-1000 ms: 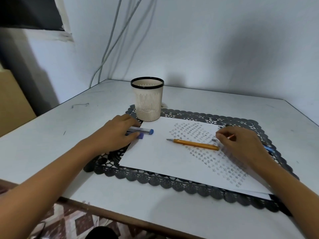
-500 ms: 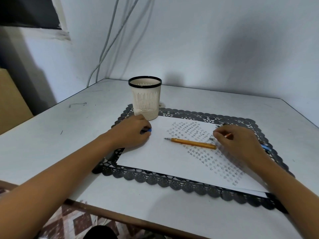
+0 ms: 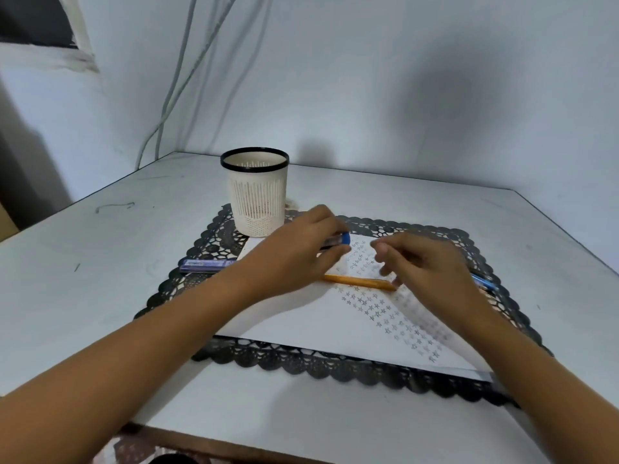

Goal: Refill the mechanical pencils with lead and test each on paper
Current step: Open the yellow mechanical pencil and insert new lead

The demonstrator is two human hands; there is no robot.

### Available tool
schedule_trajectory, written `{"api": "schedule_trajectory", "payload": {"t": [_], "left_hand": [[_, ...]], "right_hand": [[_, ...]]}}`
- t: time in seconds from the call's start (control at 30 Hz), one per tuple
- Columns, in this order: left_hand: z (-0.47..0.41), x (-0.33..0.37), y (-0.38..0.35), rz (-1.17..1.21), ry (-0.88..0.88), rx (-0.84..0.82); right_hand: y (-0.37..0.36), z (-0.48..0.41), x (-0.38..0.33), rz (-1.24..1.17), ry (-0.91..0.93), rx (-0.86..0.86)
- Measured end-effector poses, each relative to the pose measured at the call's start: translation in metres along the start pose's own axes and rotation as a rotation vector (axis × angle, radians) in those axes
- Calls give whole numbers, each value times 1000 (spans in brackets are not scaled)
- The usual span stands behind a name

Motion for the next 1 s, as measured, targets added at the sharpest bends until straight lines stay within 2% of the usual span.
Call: {"api": "schedule_trajectory", "payload": {"t": [0.17, 0.4, 0.6, 0.9, 1.0], "left_hand": [[3, 9, -23, 73, -75, -12], [10, 13, -23, 136, -145, 49], [16, 7, -24, 79, -102, 51], [18, 1, -14, 191, -94, 130], [18, 1, -13, 258, -86, 150]], "right_hand": [[-14, 1, 4, -100, -104, -110], [-33, 6, 20, -520, -328, -206], [-35, 8, 24, -596, -374, -171], [-56, 16, 32, -1067, -605, -278], [-60, 19, 32, -1129, -646, -281]]}}
Point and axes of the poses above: each hand's wrist, its own z-axis away from the middle knuckle, its own y-axis out of the back of the hand, x = y × z, the point moved 10 cm from there along -z, towards the middle knuckle, and after that the axes turned 6 degrees about z, right-handed, at the moved point
